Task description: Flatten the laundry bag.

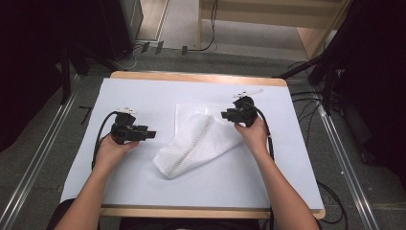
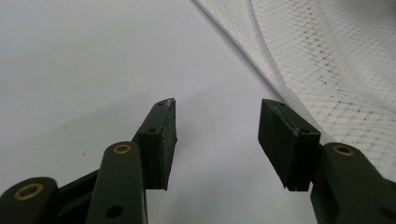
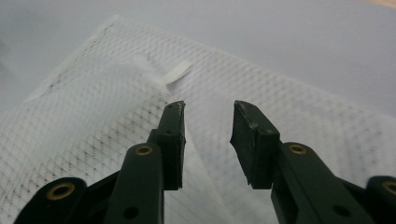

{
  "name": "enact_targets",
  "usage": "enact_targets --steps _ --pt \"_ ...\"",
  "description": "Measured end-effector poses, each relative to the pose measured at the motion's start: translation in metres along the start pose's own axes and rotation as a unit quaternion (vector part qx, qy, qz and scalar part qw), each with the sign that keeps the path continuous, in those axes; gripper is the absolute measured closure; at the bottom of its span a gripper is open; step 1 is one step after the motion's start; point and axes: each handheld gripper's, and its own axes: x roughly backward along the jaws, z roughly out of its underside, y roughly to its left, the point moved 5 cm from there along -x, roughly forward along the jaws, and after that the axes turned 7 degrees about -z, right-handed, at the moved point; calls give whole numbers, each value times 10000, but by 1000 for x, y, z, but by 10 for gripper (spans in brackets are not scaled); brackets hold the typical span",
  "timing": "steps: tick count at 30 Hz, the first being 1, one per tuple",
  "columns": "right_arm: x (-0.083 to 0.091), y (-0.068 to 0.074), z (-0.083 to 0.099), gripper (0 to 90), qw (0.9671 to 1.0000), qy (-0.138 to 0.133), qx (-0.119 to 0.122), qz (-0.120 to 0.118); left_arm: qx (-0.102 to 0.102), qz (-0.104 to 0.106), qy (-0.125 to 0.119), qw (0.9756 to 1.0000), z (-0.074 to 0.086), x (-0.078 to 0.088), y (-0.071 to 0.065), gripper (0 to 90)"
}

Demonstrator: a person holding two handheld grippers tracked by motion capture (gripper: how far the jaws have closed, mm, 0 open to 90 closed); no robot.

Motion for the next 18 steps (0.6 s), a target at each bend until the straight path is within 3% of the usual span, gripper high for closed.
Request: enact_targets --steps 13,18 --pt "-35 30 -8 643 9989 250 293 -279 94 -76 -25 9999 10 8 3 475" --pt "-52 40 -15 561 9972 402 563 -288 105 -94 -40 9999 11 11 5 475"
